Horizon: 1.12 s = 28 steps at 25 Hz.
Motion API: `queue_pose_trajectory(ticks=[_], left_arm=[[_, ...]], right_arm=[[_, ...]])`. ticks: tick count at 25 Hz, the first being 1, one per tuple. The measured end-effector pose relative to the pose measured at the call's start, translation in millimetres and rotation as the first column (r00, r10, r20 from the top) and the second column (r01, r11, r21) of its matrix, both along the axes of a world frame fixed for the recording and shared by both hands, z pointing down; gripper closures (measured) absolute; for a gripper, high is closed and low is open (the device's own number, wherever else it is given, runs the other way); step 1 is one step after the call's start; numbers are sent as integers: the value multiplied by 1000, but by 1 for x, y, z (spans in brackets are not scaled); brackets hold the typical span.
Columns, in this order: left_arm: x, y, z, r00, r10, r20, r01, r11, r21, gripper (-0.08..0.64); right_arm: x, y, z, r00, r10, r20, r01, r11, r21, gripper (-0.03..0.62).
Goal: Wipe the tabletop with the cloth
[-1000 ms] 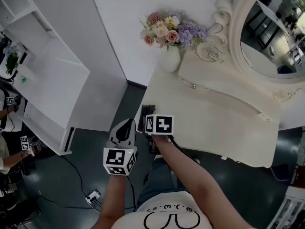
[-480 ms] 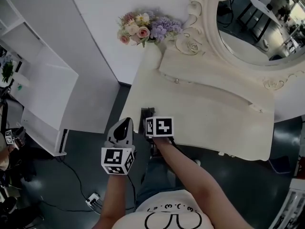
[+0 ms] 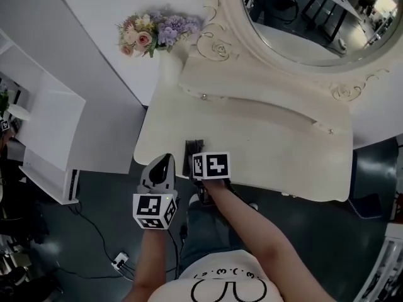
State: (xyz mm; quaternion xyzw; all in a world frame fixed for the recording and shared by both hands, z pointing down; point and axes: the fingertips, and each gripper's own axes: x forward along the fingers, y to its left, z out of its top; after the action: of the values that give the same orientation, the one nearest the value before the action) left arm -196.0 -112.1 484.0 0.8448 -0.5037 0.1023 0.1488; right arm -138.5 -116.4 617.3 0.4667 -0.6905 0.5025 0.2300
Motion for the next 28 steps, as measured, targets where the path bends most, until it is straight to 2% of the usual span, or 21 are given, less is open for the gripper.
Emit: queue_pose_trajectory(ticks=[9,28], left_arm=[[67,20,-4,999,39,8,-39,999,8,563],[192,56,-3,993,114,29,-115,993,15,563]], right_arm=[[76,21,-1,999,44,5,-44,999,-2,500],[205,66,0,996,84,27,-84,996,3,499]])
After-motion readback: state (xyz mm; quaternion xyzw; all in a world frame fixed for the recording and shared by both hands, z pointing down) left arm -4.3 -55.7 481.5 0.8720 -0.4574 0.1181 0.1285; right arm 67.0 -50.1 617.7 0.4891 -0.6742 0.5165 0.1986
